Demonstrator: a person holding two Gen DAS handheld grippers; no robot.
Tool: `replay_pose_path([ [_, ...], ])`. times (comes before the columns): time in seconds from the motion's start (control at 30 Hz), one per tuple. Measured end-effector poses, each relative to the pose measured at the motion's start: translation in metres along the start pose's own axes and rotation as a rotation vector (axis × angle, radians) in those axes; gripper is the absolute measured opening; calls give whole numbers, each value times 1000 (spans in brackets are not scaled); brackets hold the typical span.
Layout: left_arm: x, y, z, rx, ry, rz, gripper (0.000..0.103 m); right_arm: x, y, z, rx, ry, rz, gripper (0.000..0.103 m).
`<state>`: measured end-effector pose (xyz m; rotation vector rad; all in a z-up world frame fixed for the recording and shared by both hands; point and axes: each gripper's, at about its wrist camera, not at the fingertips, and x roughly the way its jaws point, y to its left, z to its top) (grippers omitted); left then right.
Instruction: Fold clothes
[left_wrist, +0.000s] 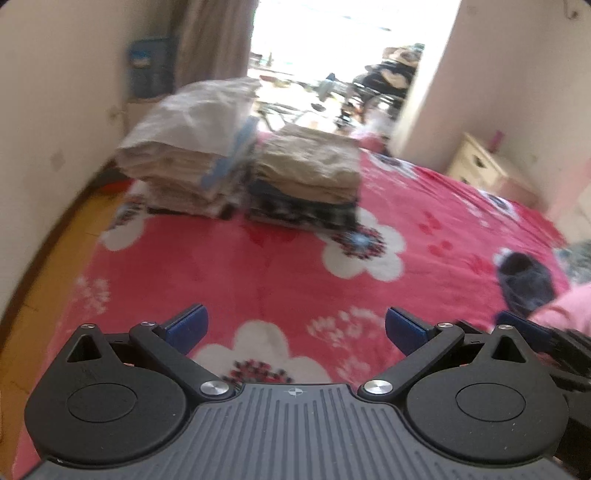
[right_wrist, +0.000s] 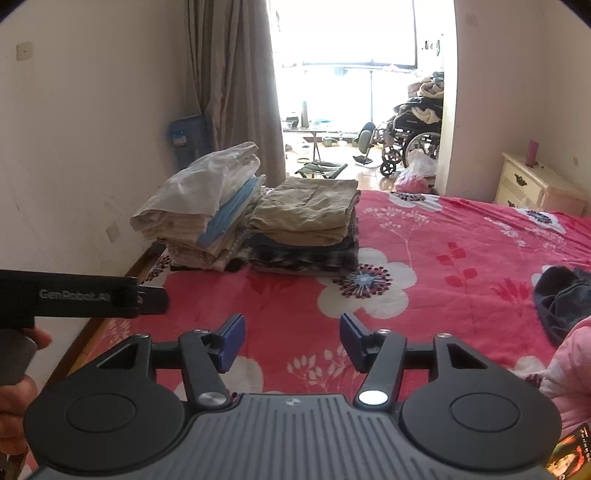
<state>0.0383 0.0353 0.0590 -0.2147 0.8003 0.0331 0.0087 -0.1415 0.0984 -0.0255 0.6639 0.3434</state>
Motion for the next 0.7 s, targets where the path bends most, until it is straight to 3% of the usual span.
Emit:
replay_pose_path([
  [0.27, -18, 5, 5, -33, -90, 158, 103, 2, 12, 4, -24, 24, -1, 72],
  [0.7, -28, 33, -15, -138, -91, 339, 103, -2, 40, -6, -8, 40, 28, 96],
])
